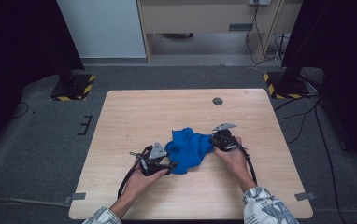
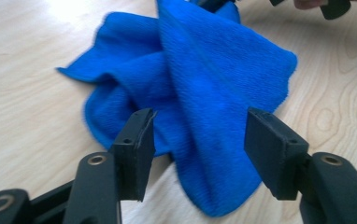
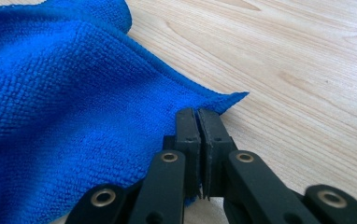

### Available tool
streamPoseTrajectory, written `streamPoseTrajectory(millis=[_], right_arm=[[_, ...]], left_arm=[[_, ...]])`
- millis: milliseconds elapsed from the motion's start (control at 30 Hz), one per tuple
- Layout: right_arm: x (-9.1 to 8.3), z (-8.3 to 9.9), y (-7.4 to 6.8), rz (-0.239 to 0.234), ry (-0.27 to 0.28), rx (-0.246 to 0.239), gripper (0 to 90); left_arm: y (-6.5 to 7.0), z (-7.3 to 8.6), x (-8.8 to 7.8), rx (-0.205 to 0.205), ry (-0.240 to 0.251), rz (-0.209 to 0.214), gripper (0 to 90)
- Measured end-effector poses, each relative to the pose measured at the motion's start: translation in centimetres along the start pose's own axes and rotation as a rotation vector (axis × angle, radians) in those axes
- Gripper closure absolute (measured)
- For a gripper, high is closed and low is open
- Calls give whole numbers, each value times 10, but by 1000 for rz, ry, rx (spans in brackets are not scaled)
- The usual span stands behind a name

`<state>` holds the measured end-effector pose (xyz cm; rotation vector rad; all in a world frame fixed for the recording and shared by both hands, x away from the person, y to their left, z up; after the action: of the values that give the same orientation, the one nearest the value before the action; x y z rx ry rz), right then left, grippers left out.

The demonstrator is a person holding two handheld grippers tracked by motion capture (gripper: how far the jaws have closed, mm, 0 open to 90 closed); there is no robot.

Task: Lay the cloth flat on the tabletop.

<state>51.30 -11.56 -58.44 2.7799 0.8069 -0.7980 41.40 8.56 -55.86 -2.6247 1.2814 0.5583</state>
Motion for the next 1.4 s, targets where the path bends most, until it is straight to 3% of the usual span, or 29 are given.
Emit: streamPoseTrajectory(millis=[167,433,600,667,800,1000,1100,1233,1400], right_arm=[[0,0,0,-1,0,-1,879],[0,0,0,-2,0,-5,879],[0,0,0,-2,2,-5,879],[0,0,0,-3,0,-8,879],[0,0,0,-1,3,-13,880],[1,-1,0,-4,-3,-22,880],[1,-1,-1,-4,0,-23,880],[2,-3,0,2,9,-22,880],[2,-4,3,10,6,-27,880]], left_arm=[[3,8,10,23,-40,14,491],[3,7,20,58,-43,9,774],[4,-6,14,50,12,5,868],[1,-12,10,14,46,3,869],[-13,-21,3,-25,90,-27,866],[-47,-18,4,-102,79,-89,865],[-58,-16,9,-78,53,-120,863],[-75,-6,18,-91,11,-155,865],[-85,4,24,-104,-28,-166,865]])
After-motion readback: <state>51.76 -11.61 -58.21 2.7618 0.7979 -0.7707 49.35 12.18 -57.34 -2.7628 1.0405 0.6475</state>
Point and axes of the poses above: each handheld gripper's, and its own axes: x roughly forward along the jaws, z roughly out of its underside, y roughly to its right, the point moved 8 cm from there along x, roughly forward along the jaws, and after that the axes turned 14 degrees about y, right-handed, at the moved point
